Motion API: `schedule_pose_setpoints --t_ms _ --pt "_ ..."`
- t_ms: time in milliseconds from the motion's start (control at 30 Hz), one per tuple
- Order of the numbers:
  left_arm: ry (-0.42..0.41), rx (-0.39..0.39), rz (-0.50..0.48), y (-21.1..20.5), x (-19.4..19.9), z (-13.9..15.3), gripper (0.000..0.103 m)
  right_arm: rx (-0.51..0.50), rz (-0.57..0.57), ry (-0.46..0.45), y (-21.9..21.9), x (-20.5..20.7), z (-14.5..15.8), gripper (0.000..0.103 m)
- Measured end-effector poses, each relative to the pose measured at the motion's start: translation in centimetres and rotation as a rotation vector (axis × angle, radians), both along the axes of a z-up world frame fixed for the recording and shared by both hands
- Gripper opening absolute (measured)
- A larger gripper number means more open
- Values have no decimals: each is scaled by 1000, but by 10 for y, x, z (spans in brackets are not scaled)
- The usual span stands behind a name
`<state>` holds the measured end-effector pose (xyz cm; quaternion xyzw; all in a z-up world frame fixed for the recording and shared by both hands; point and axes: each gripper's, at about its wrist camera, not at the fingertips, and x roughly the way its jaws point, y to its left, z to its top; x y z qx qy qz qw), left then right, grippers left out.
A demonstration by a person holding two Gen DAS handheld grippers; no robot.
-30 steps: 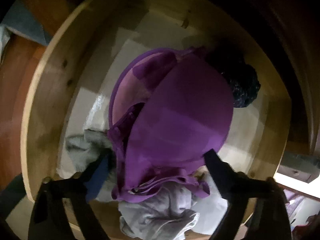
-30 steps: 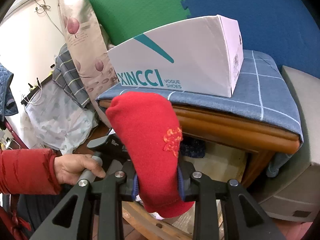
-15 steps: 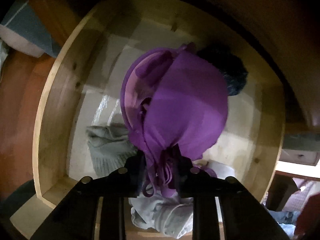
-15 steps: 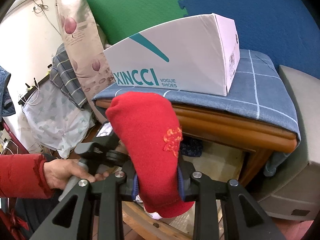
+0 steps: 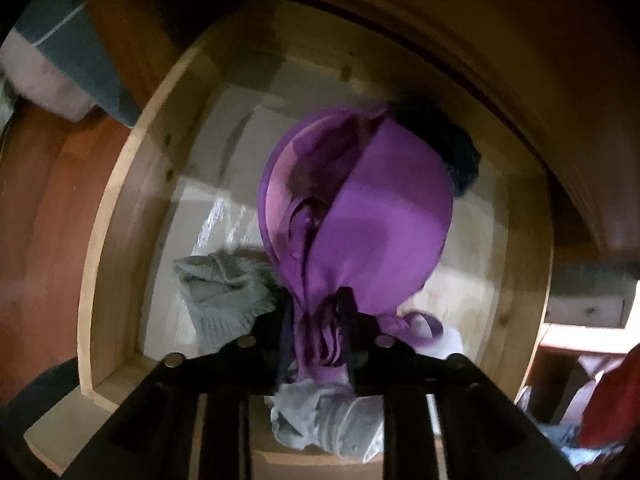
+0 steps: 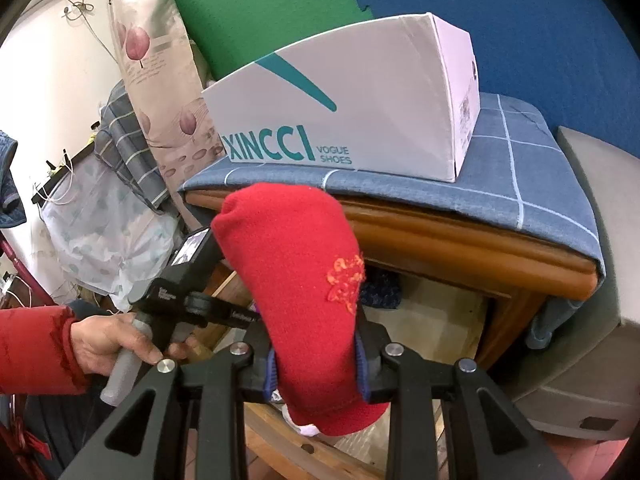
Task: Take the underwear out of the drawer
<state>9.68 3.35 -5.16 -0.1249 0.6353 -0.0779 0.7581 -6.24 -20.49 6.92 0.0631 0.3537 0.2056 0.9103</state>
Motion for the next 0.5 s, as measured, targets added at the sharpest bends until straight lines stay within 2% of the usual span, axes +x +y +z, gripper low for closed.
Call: schedule_pose_setpoints --t_ms 33,67,100,133,200,267,367,500 --pt "-10 0 12 1 1 2 36 -2 2 4 1 0 -1 29" --pt "-29 -10 8 0 1 6 42 -4 4 7 1 1 -2 29" --pt "-54 -22 1 0 0 10 53 -5 8 10 2 1 -3 29" --pt "-89 -37 -13 -2 -1 18 58 -7 12 13 3 1 -3 29" --pt "-151 -48 -39 -6 -2 29 59 -9 22 13 5 1 -4 29" --pt "-199 -25 -72 -14 -1 36 62 -15 32 12 8 1 -4 29" --pt "-168 -24 -91 -13 8 32 63 -21 40 14 10 1 -4 29" --pt "-203 -29 -90 -18 11 19 64 -23 38 17 9 1 -5 29"
